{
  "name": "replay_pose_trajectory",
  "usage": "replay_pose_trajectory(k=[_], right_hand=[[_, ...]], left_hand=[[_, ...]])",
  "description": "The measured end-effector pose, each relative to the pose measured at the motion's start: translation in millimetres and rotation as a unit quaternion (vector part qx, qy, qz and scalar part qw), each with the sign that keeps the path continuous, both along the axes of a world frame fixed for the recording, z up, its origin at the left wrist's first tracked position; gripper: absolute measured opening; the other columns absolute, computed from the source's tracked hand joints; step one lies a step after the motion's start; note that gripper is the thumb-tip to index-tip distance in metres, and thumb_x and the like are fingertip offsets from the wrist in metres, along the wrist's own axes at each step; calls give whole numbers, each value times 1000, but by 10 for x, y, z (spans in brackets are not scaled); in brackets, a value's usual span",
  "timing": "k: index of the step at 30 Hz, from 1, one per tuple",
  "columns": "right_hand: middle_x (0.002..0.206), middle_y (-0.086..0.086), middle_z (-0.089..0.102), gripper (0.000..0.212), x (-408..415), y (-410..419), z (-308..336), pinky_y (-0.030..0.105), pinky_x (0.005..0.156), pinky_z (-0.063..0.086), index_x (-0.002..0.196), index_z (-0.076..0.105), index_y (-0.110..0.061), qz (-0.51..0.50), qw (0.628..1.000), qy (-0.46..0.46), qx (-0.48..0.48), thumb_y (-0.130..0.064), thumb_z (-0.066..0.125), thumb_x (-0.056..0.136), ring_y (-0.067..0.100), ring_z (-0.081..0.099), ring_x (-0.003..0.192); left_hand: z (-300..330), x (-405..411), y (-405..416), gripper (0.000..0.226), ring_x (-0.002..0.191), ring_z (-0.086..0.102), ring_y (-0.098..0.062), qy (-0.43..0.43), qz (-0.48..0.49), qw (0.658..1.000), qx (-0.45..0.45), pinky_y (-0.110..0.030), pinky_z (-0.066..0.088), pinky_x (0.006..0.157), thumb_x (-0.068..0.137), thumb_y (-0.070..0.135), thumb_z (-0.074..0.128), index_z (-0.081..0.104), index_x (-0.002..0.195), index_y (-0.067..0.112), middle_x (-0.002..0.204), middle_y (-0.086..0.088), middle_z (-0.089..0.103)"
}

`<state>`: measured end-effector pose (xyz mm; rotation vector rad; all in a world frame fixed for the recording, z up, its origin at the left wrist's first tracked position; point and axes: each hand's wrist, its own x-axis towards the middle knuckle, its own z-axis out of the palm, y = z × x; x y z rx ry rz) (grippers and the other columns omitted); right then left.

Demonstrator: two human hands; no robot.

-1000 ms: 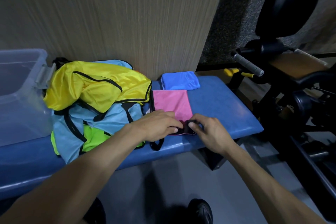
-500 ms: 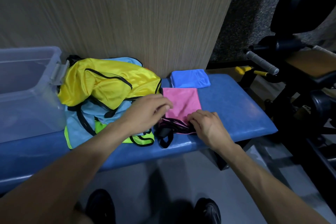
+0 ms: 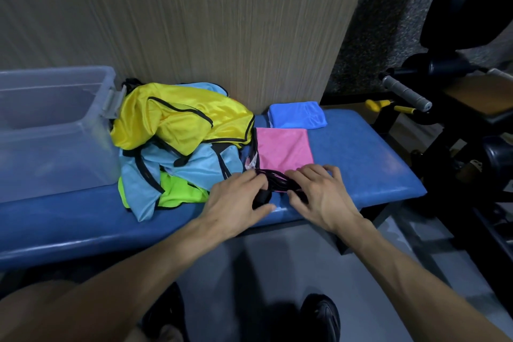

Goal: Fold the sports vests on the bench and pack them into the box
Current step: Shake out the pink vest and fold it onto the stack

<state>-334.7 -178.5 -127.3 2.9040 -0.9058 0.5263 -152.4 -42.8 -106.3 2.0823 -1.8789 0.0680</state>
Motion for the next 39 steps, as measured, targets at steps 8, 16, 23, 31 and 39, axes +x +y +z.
replay_pose_trajectory(k=[8, 16, 23, 31, 39], right_hand=[[110, -2, 70, 43, 40, 49, -3, 54, 104, 33, 123, 62, -24, -35, 999, 41, 1, -46, 44, 91, 22, 59, 117], [105, -3, 67, 37, 35, 58, -5, 52, 106, 32, 120, 62, -24, -31, 998, 49, 6, -40, 51, 87, 21, 61, 108], [101, -3, 66, 37, 31, 80, -21, 53, 105, 36, 118, 63, -23, -30, 999, 40, 10, -37, 54, 85, 22, 63, 102], [99, -4, 65, 44, 48, 74, -12, 54, 105, 34, 127, 59, -25, -24, 999, 39, 7, -39, 56, 85, 22, 62, 102], [114, 1, 69, 65, 200, 88, 85, 62, 112, 24, 144, 46, -27, -45, 996, 80, 3, -57, 50, 87, 26, 56, 123]], left_hand=[[94, 264, 111, 16, 70, 54, -10, 136, -17, 990, -24, -36, 49, 69, 98, 37, 63, 64, 85, 28, 80, 10, 56], [26, 342, 143, 14, 68, 53, -13, 129, 8, 990, -56, -33, 47, 63, 90, 14, 70, 58, 84, 20, 78, 10, 56], [-214, 130, 108, 25, 83, 53, -13, 87, -96, 991, -31, -29, 48, 74, 85, 4, 62, 63, 104, 20, 95, 6, 55], [-257, -171, 46, 58, 92, 59, -19, 3, 40, 999, 2, -40, 54, 71, 73, 71, 60, 48, 110, 27, 105, 13, 57], [-282, -257, -86, 22, 71, 59, -24, -57, 47, 995, -62, -36, 40, 45, 82, 26, 64, 53, 100, 21, 89, 4, 53]])
